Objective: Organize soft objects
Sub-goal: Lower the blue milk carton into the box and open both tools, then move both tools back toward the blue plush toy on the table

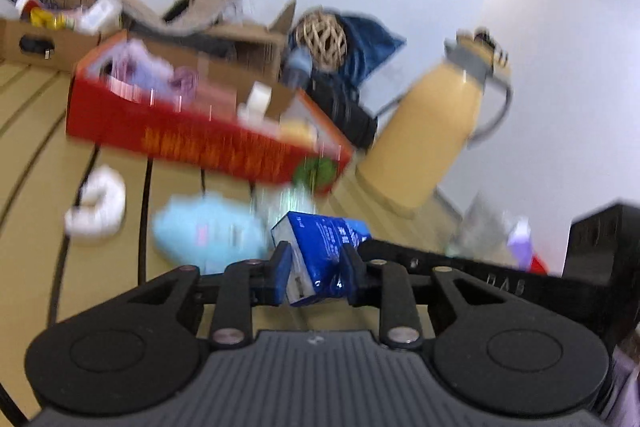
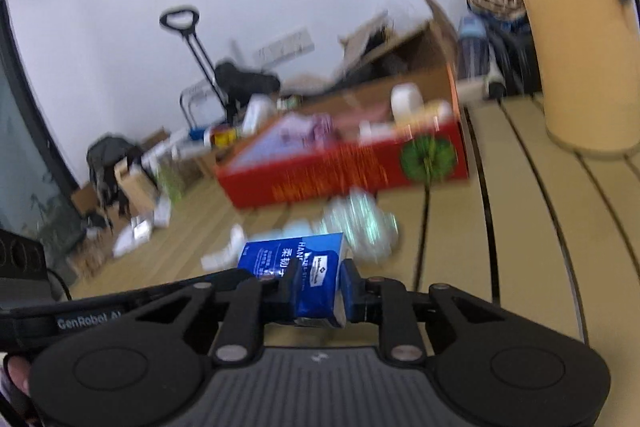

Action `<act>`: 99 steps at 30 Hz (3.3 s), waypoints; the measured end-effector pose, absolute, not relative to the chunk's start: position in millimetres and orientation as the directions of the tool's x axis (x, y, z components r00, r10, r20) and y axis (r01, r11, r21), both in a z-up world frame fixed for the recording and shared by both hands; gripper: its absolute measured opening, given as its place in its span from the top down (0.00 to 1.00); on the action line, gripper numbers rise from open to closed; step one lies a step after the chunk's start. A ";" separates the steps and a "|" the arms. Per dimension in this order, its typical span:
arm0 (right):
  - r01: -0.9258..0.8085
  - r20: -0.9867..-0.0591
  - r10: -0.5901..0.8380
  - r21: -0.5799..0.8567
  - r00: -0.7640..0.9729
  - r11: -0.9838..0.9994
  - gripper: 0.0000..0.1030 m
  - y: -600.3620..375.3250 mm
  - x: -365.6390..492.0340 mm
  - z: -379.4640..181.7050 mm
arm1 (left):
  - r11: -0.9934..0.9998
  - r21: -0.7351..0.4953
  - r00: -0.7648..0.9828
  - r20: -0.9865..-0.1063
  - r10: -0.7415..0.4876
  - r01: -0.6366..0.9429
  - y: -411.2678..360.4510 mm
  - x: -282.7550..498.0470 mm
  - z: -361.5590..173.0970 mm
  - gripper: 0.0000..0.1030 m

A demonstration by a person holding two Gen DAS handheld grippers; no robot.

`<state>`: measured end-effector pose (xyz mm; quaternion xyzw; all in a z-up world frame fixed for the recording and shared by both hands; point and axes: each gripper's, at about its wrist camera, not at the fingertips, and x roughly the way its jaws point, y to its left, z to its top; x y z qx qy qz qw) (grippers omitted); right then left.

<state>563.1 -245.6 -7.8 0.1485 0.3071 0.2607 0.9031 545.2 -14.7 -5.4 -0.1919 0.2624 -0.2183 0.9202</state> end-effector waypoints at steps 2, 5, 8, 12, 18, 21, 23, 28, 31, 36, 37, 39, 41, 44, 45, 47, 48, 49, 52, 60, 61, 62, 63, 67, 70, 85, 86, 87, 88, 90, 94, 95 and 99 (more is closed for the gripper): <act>-0.384 -0.453 0.562 0.427 0.692 0.818 0.81 -241.5 584.0 11.7 | 0.839 -0.448 0.780 -0.384 -0.494 0.310 -11.5 568.6 17.5 0.74; -0.376 -0.431 0.552 0.429 0.714 0.822 0.81 -236.8 643.5 36.7 | 0.845 -0.418 0.776 -0.387 -0.498 0.334 -11.4 635.5 48.6 0.74; -0.300 -0.472 0.495 0.429 0.729 0.852 0.81 -236.5 723.8 42.9 | 0.824 -0.464 0.708 -0.457 -0.538 0.327 -16.7 728.2 53.2 0.74; -0.184 -0.562 0.315 0.277 0.765 0.943 0.78 -225.7 813.7 24.1 | 0.825 -0.500 0.628 -0.560 -0.541 0.264 -33.5 829.4 22.2 0.74; -0.105 -0.539 0.174 0.155 0.824 0.982 0.77 -225.1 837.2 -1.5 | 0.886 -0.402 0.651 -0.612 -0.449 0.232 -40.7 842.4 7.2 0.70; -0.140 -0.529 0.195 0.144 0.826 0.980 0.76 -226.6 818.3 4.5 | 0.903 -0.368 0.691 -0.593 -0.413 0.223 -29.5 817.5 23.6 0.66; -0.168 -0.523 0.222 0.150 0.823 0.974 0.75 -228.5 798.0 15.6 | 0.910 -0.345 0.716 -0.574 -0.399 0.231 -23.7 793.6 40.9 0.64; -0.269 -0.446 0.318 0.171 0.837 0.948 0.61 -233.3 721.3 58.6 | 0.922 -0.285 0.798 -0.474 -0.373 0.262 -8.5 697.0 94.6 0.55; -0.338 -0.418 0.377 0.167 0.826 0.926 0.49 -232.4 665.6 74.8 | 0.916 -0.306 0.831 -0.412 -0.374 0.260 3.3 634.2 110.2 0.46; -0.382 -0.420 0.411 0.156 0.809 0.911 0.49 -226.2 587.7 79.0 | 0.953 -0.224 0.887 -0.371 -0.275 0.202 12.8 532.7 103.7 0.33; -0.383 -0.421 0.418 0.170 0.805 0.908 0.48 -226.9 574.2 77.9 | 0.958 -0.217 0.895 -0.366 -0.256 0.186 16.9 514.6 98.9 0.31; -0.377 -0.417 0.427 0.199 0.803 0.904 0.48 -229.9 545.0 74.6 | 0.964 -0.209 0.901 -0.368 -0.231 0.162 25.4 475.6 84.9 0.31; -0.366 -0.417 0.429 0.225 0.801 0.903 0.48 -231.8 515.6 68.2 | 0.971 -0.183 0.905 -0.371 -0.210 0.150 31.3 439.0 68.9 0.30; -0.345 -0.425 0.414 0.232 0.805 0.909 0.48 -231.0 476.1 53.5 | 0.983 -0.158 0.909 -0.389 -0.151 0.095 40.6 396.3 43.1 0.26; -0.336 -0.432 0.404 0.226 0.807 0.914 0.47 -230.3 463.4 48.0 | 0.984 -0.159 0.907 -0.397 -0.137 0.079 44.0 381.9 34.5 0.26; -0.325 -0.446 0.388 0.214 0.806 0.921 0.47 -230.0 439.7 38.5 | 0.982 -0.174 0.901 -0.411 -0.138 0.071 49.2 365.5 21.9 0.22; -0.322 -0.452 0.385 0.213 0.804 0.922 0.47 -231.6 429.9 34.5 | 0.981 -0.182 0.897 -0.418 -0.143 0.071 50.2 359.0 16.4 0.22; -0.317 -0.457 0.382 0.214 0.804 0.924 0.46 -232.6 421.7 31.6 | 0.980 -0.187 0.894 -0.424 -0.141 0.066 52.1 356.1 13.2 0.22; -0.297 -0.471 0.376 0.235 0.798 0.926 0.45 -241.2 405.5 24.0 | 0.983 -0.174 0.891 -0.436 -0.123 0.050 51.0 353.0 8.2 0.22; -0.269 -0.477 0.362 0.254 0.801 0.929 0.42 -250.3 407.4 14.8 | 0.986 -0.159 0.882 -0.458 -0.112 0.042 36.4 367.9 -0.7 0.22; -0.266 -0.484 0.361 0.255 0.797 0.929 0.42 -248.9 411.9 12.5 | 0.987 -0.158 0.880 -0.461 -0.109 0.039 36.5 369.2 -2.4 0.22; -0.266 -0.490 0.361 0.255 0.793 0.930 0.42 -247.0 416.8 11.1 | 0.986 -0.160 0.879 -0.464 -0.106 0.035 37.6 370.3 -3.9 0.22; -0.270 -0.494 0.364 0.252 0.790 0.929 0.42 -243.7 421.4 9.8 | 0.986 -0.164 0.878 -0.467 -0.102 0.027 39.9 371.5 -5.7 0.22; -0.299 -0.488 0.386 0.248 0.783 0.921 0.42 -230.1 433.0 8.9 | 0.984 -0.175 0.870 -0.487 -0.081 -0.007 51.4 378.1 -13.4 0.22; -0.311 -0.495 0.394 0.246 0.774 0.918 0.42 -222.3 440.0 5.8 | 0.981 -0.191 0.865 -0.496 -0.078 -0.021 60.2 383.0 -18.7 0.22; -0.304 -0.522 0.384 0.237 0.761 0.923 0.42 -208.9 463.0 -3.6 | 0.970 -0.239 0.858 -0.506 -0.087 -0.043 76.8 401.7 -32.4 0.22; -0.304 -0.522 0.384 0.236 0.761 0.923 0.42 -207.6 466.1 -3.8 | 0.969 -0.244 0.862 -0.499 -0.090 -0.040 78.0 403.1 -31.9 0.22; -0.304 -0.523 0.383 0.234 0.761 0.923 0.42 -206.3 469.0 -3.8 | 0.969 -0.246 0.865 -0.492 -0.093 -0.035 79.0 405.3 -30.5 0.22; -0.303 -0.523 0.382 0.233 0.762 0.924 0.42 -204.3 472.3 -3.4 | 0.969 -0.247 0.869 -0.485 -0.095 -0.032 80.3 407.5 -29.3 0.22; -0.312 -0.516 0.394 0.240 0.761 0.919 0.42 -199.6 478.4 -1.9 | 0.968 -0.248 0.875 -0.473 -0.099 -0.024 82.3 415.7 -24.9 0.22; -0.344 -0.515 0.420 0.241 0.747 0.908 0.42 -183.7 493.6 0.2 | 0.971 -0.239 0.885 -0.452 -0.111 -0.001 81.2 442.6 -17.2 0.22; -0.355 -0.513 0.426 0.234 0.745 0.905 0.42 -179.3 498.1 0.6 | 0.971 -0.240 0.887 -0.447 -0.115 0.005 80.2 450.8 -16.1 0.22; -0.373 -0.509 0.436 0.228 0.742 0.899 0.42 -164.8 525.7 -2.1 | 0.963 -0.269 0.874 -0.463 -0.147 0.020 78.1 494.5 -19.5 0.23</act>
